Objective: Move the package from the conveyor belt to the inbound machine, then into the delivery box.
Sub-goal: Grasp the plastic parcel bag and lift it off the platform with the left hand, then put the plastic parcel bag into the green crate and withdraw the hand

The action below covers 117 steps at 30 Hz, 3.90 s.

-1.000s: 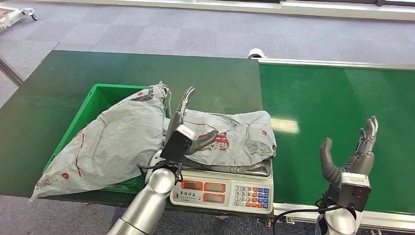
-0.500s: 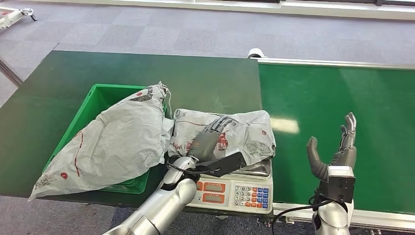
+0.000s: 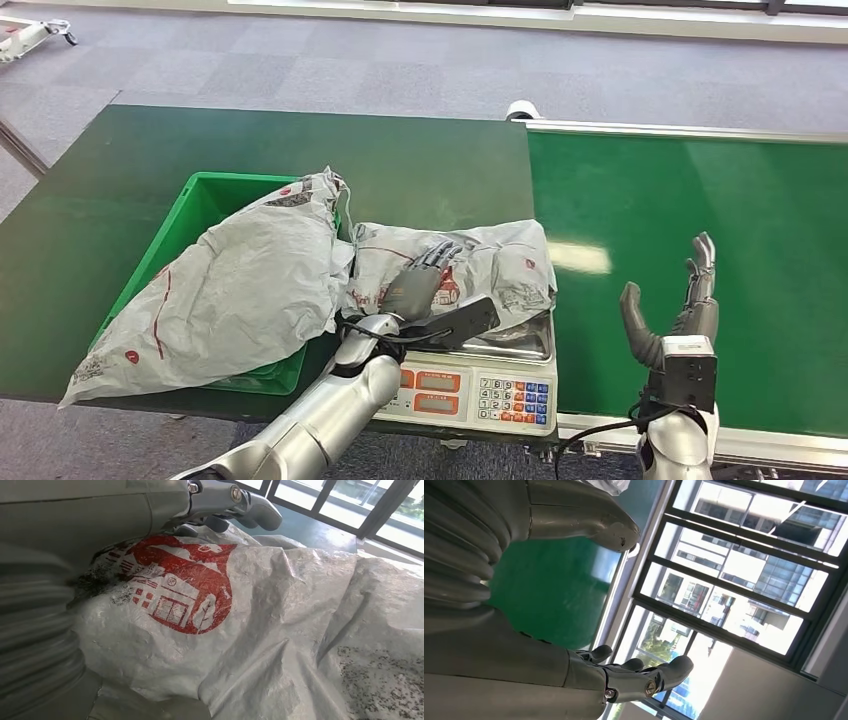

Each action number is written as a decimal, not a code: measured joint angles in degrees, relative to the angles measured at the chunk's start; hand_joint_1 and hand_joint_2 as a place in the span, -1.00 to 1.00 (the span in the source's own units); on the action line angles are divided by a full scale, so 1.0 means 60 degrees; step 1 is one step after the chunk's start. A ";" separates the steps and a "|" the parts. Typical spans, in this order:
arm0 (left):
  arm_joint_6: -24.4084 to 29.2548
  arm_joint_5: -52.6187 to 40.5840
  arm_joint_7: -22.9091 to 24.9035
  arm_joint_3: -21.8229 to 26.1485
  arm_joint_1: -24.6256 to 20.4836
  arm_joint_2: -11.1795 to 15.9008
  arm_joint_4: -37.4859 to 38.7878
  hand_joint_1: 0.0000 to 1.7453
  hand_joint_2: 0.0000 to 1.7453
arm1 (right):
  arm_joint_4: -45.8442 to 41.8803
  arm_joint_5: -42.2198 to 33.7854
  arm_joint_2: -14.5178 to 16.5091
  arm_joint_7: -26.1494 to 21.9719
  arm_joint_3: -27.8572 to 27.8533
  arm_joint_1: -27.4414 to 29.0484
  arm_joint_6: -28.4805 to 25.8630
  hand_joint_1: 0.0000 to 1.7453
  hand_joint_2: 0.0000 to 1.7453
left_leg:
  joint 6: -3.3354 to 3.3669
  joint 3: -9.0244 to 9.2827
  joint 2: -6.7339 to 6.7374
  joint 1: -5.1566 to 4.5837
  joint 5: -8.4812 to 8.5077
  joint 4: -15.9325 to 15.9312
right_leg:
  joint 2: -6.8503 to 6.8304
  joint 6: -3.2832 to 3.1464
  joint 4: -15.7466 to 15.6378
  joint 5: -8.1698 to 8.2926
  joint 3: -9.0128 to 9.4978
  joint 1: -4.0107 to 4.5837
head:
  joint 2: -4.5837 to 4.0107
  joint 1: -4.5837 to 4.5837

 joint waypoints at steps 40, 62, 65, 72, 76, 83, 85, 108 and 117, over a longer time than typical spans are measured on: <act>0.3942 0.6481 -0.6098 0.1114 0.1767 0.0137 -0.5195 1.00 1.00 | 0.0127 -0.0460 0.0021 -0.0164 -0.0028 0.0188 -0.0320 -1.00 1.00 | -0.0004 -0.0029 -0.0005 0.0001 -0.0003 -0.0001 | -0.0001 0.0001 0.0000 -0.0007 -0.0023 0.0000 | 0.0000 -0.0001; -0.1895 0.9961 -0.6111 0.2175 0.3495 0.0430 -1.1593 1.00 1.00 | 0.0682 -0.1190 -0.0297 -0.0358 0.0317 -0.0018 -0.0859 -1.00 1.00 | -0.0005 -0.0035 0.0002 0.0003 -0.0005 -0.0001 | 0.0001 0.0001 0.0001 -0.0015 -0.0030 0.0002 | 0.0000 -0.0001; 0.0835 0.8296 -0.6114 0.2160 0.3592 0.0579 -1.2408 1.00 1.00 | 0.0750 -0.1193 -0.0338 -0.0358 0.0398 -0.0048 -0.0879 -1.00 1.00 | -0.0005 -0.0033 -0.0004 0.0002 -0.0005 -0.0001 | -0.0004 0.0002 0.0001 -0.0016 -0.0029 0.0002 | 0.0000 -0.0001; 0.4153 0.6220 -0.6097 0.1669 0.3695 0.1013 -1.2674 1.00 1.00 | 0.0787 -0.1156 -0.0358 -0.0357 0.0444 -0.0051 -0.0886 -1.00 1.00 | -0.0004 -0.0032 -0.0005 0.0001 -0.0009 -0.0001 | -0.0007 0.0005 0.0000 -0.0023 -0.0030 0.0000 | 0.0000 -0.0003; 0.5076 0.1700 -0.5635 0.2992 0.3247 0.0628 -1.1156 1.00 1.00 | 0.0687 -0.0876 -0.0356 -0.0259 0.0445 0.0109 -0.0746 -1.00 1.00 | -0.0004 -0.0028 -0.0008 0.0000 -0.0006 0.0000 | -0.0012 0.0005 0.0000 -0.0020 -0.0021 -0.0001 | 0.0000 0.0000; 0.5172 -0.1255 -0.3964 0.5973 0.2614 0.0321 -0.9111 1.00 1.00 | 0.0576 -0.0680 -0.0365 -0.0152 0.0441 0.0321 -0.0557 -1.00 1.00 | -0.0020 -0.0005 0.0055 0.0009 -0.0008 -0.0002 | 0.0031 -0.0015 0.0002 -0.0004 -0.0030 0.0009 | 0.0000 0.0000; 0.5180 -0.1704 -0.3363 0.6477 0.2570 0.0312 -0.8774 1.00 1.00 | 0.0554 -0.0658 -0.0367 -0.0139 0.0441 0.0376 -0.0536 -1.00 1.00 | -0.0020 -0.0008 0.0053 0.0009 -0.0009 -0.0002 | 0.0031 -0.0016 0.0002 -0.0006 -0.0034 0.0009 | 0.0000 -0.0002; 0.0463 -0.4646 0.1751 0.5597 0.2984 0.1881 -0.6383 0.85 1.00 | 0.0444 0.0091 -0.0435 0.0116 0.0256 0.0467 0.0245 -1.00 1.00 | -0.0021 -0.0007 0.0036 0.0007 -0.0017 -0.0003 | 0.0015 -0.0022 0.0002 -0.0021 -0.0018 0.0006 | 0.0000 -0.0002; 0.0102 -0.4632 0.1766 0.5204 0.2987 0.1980 -0.6352 -1.00 0.50 | 0.0356 0.0205 -0.0360 0.0116 0.0123 0.0472 0.0351 -1.00 1.00 | -0.0014 0.0007 -0.0023 0.0003 -0.0012 -0.0002 | -0.0025 -0.0007 0.0001 -0.0036 0.0020 0.0000 | 0.0000 -0.0001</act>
